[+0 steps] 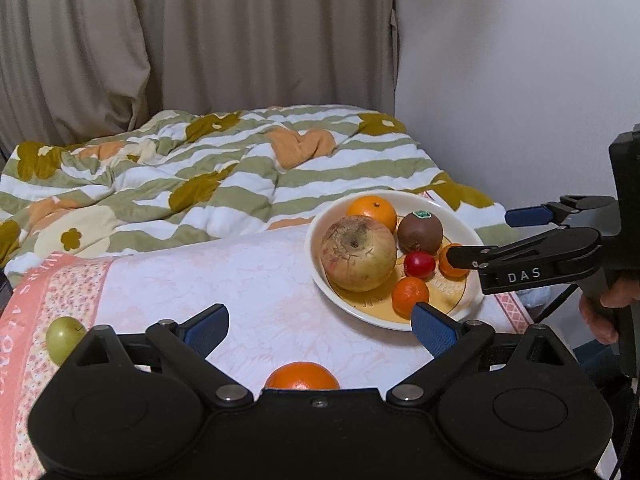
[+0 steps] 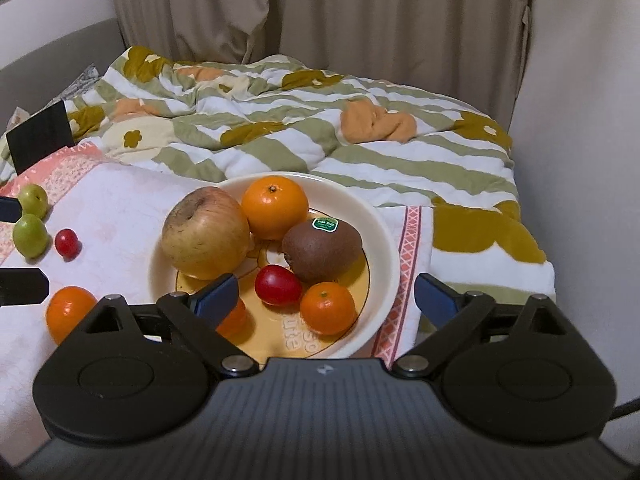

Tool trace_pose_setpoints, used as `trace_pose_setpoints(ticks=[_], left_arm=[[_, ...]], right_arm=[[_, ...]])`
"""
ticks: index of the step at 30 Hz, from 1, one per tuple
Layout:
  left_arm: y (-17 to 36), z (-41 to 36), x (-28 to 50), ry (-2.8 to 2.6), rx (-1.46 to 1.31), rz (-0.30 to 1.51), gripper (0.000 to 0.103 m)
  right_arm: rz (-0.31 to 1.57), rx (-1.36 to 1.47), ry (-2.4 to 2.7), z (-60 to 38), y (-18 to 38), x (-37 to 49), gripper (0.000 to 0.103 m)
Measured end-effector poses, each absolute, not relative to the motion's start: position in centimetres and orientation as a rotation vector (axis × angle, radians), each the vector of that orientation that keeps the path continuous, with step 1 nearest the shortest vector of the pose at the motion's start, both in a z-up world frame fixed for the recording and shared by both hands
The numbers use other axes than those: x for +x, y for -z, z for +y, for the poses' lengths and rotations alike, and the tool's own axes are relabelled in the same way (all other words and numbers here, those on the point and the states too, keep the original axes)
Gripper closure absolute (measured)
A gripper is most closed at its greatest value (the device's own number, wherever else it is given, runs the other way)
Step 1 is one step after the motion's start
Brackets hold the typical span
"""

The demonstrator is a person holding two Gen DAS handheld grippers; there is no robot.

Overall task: Organize fruits
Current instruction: 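Withdraw both tools from the bowl back over the green apples and orange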

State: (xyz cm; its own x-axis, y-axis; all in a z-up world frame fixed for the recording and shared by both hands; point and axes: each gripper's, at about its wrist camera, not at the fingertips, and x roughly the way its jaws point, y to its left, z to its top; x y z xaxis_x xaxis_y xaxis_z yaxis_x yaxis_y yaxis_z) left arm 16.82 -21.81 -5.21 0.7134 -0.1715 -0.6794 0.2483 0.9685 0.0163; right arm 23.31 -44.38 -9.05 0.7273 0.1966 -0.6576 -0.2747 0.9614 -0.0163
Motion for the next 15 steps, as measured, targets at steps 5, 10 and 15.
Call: trace_pose_setpoints(ticks=[5, 10, 15], left_arm=[[3.9, -21.1, 14.8, 0.213, 0.095, 0.707, 0.003], [2.4, -20.1, 12.7, 0.188, 0.087, 0.673, 0.003], [0.6, -18.3, 10.7, 0.147, 0.082, 0.646, 0.003]], right_arm=[[0.683, -0.109, -0.259, -44.3, 7.1, 21.5, 0.0], [0.665, -0.118, -0.262, -43.6, 5.3, 19.2, 0.0], [0.669, -0.104, -0.245, -42.8, 3.4, 17.1, 0.0]])
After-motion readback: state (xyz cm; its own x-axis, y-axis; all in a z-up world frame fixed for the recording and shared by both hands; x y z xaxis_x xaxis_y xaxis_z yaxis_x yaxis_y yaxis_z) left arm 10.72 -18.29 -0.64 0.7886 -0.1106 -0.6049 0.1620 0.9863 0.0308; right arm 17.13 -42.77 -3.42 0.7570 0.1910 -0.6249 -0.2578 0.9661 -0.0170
